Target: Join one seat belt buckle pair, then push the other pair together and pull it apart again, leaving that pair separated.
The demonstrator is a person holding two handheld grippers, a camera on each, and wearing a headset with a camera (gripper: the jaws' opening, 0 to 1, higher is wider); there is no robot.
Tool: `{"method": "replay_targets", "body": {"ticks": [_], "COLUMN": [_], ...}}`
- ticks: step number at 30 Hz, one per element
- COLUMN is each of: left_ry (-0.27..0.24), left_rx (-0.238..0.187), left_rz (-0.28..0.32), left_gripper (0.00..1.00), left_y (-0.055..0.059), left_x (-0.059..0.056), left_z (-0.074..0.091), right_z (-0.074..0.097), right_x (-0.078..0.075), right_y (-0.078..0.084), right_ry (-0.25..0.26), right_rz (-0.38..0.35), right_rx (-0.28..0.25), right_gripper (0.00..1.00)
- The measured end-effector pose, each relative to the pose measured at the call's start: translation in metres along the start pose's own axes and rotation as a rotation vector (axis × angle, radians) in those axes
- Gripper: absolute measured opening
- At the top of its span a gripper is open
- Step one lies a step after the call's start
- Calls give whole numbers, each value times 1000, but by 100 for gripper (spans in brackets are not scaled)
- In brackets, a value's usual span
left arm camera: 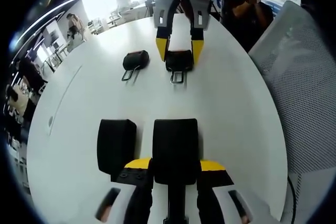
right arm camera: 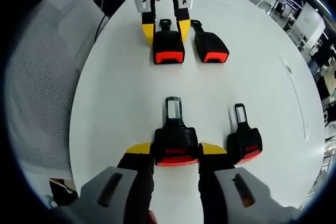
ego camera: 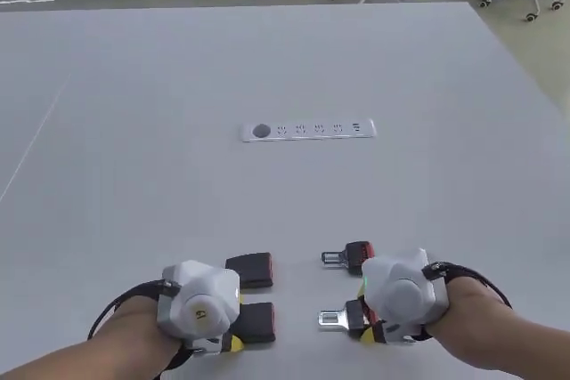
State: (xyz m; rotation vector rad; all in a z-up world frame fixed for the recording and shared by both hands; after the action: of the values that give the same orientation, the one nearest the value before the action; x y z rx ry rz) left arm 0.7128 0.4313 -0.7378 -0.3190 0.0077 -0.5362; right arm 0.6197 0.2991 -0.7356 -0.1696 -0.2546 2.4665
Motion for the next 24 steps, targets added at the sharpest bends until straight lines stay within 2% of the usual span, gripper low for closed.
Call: {"method": "replay_targets", "body": {"ticks": [13, 24], "left_ry": [0, 1], "left_rx": [1, 2], "left_rz": [0, 6], "left_gripper": [32, 32], "left_y": [0, 0], "left_x": [0, 0], "left_z": [1, 1], "right_z": [-8, -13], "right_x": [1, 1], "right_y": [-37, -60], "right_ry": [1, 12], "right_rz": [1, -3], "right_rx": [-36, -49], "right_gripper": [30, 30]}}
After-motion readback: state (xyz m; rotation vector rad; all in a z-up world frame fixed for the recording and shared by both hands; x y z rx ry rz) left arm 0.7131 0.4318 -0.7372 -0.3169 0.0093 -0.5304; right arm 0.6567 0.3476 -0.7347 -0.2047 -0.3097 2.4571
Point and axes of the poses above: the centre of the closed fingertips' face, and the gripper's own axes: z roughly backward along the fingers, x roughly to its left, y roughly out of its underside, the point moved 1 cm from there along z, roughly backward along the fingers, and after that the axes turned 12 degrees about x, right-handed, at the moved point
